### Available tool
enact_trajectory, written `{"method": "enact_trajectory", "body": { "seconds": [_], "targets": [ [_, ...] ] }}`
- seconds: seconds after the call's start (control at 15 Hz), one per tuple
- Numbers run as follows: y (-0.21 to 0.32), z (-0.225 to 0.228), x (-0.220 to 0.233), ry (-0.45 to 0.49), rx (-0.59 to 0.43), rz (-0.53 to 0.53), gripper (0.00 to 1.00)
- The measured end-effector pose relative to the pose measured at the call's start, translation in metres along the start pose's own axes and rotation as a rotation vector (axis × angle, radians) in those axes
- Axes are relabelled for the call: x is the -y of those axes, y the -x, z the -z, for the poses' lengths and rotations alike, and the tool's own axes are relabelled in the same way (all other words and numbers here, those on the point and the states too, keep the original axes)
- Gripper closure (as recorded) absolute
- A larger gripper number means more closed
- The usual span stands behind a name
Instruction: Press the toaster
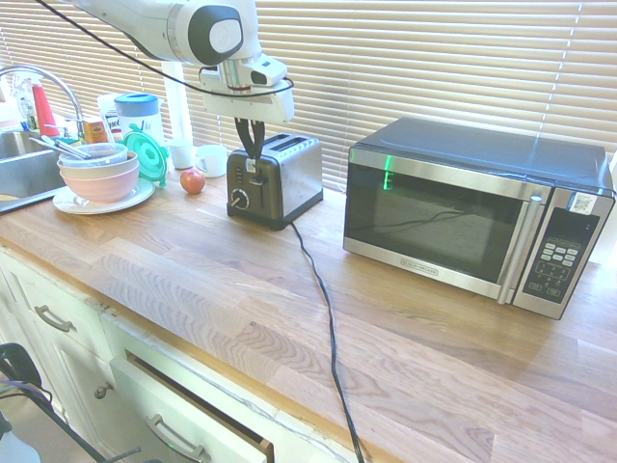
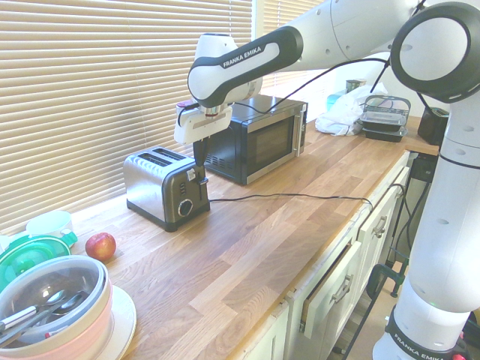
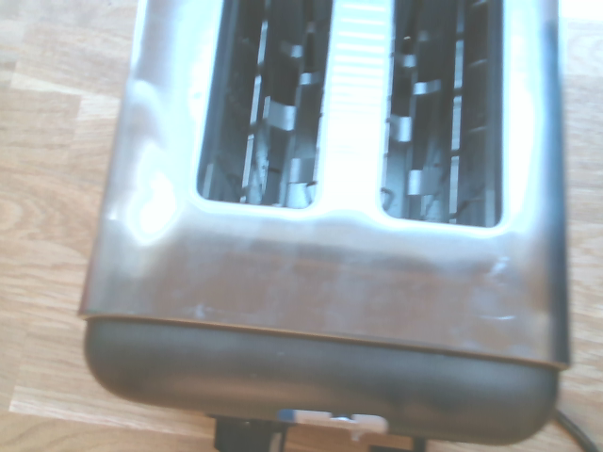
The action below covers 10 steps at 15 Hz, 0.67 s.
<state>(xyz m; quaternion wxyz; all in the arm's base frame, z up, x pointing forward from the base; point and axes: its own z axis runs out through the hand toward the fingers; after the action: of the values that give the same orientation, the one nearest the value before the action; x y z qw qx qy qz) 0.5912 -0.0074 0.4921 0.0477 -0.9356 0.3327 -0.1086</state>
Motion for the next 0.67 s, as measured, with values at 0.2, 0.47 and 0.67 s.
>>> {"method": "enact_trajectory", "body": {
  "seconds": [0.2, 0.47, 0.67],
  "targets": [
    [0.0, -0.014, 0.0, 0.01, 0.02, -0.004, 1.0],
    [-0.005, -0.031, -0.005, 0.01, 0.04, -0.027, 1.0],
    [-0.007, -0.038, -0.008, 0.01, 0.046, -0.036, 1.0]
  ]
}}
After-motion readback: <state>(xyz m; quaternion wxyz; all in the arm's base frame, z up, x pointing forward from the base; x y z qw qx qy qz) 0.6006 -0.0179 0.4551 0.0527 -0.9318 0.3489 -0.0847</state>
